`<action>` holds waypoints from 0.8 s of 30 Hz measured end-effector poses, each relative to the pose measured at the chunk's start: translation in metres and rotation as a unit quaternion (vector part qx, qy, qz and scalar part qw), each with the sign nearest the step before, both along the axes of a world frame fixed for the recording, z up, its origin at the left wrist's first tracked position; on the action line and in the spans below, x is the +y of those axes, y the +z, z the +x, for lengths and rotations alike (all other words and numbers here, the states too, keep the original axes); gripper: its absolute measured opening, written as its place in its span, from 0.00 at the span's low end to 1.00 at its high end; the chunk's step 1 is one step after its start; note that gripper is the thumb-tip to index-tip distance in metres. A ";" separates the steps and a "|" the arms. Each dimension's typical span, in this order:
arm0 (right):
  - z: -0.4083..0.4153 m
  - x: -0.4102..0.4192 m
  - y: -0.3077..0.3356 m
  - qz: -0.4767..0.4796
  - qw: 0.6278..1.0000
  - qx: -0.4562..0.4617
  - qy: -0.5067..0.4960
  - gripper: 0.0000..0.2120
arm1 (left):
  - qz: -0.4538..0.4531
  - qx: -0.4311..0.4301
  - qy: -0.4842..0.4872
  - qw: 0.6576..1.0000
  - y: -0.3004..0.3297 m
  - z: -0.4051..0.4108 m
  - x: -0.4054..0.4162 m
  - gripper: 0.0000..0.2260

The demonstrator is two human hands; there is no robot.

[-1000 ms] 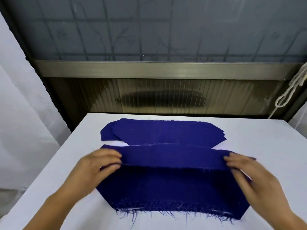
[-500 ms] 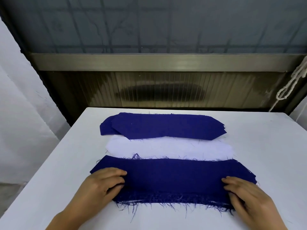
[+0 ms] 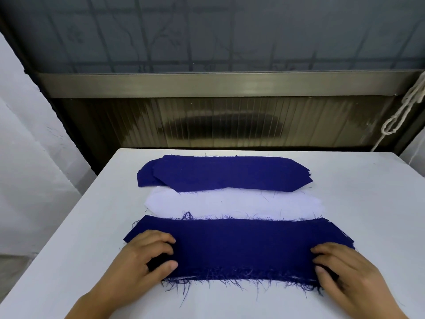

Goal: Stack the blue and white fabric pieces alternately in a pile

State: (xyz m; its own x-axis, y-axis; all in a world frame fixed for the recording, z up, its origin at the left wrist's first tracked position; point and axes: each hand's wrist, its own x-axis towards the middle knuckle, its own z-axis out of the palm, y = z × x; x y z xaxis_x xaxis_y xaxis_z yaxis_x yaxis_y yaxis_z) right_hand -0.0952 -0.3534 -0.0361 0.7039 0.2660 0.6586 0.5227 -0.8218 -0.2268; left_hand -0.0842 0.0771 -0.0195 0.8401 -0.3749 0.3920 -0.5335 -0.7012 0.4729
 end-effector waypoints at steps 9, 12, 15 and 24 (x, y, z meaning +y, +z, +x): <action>0.030 0.065 0.034 -0.035 0.994 0.104 0.008 0.11 | 0.105 0.018 0.023 0.994 0.017 0.039 -0.066 0.16; 0.050 0.098 0.036 -0.065 0.984 0.163 -0.002 0.05 | 0.140 0.013 0.051 0.989 0.014 0.058 -0.103 0.15; 0.060 0.100 0.026 -0.090 0.967 0.235 -0.035 0.07 | 0.146 0.016 0.096 0.984 0.004 0.065 -0.108 0.13; 0.061 0.028 0.019 -0.125 0.940 0.247 -0.199 0.14 | 0.158 0.018 0.187 0.969 -0.002 0.068 -0.051 0.15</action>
State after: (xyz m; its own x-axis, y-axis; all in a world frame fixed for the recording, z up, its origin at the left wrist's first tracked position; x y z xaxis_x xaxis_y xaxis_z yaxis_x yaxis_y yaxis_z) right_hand -0.0340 -0.3251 -0.0166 0.9840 0.0195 0.1769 0.0440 -0.9898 -0.1356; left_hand -0.0160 0.0266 -0.0211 0.9515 -0.1375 0.2751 -0.2005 -0.9556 0.2161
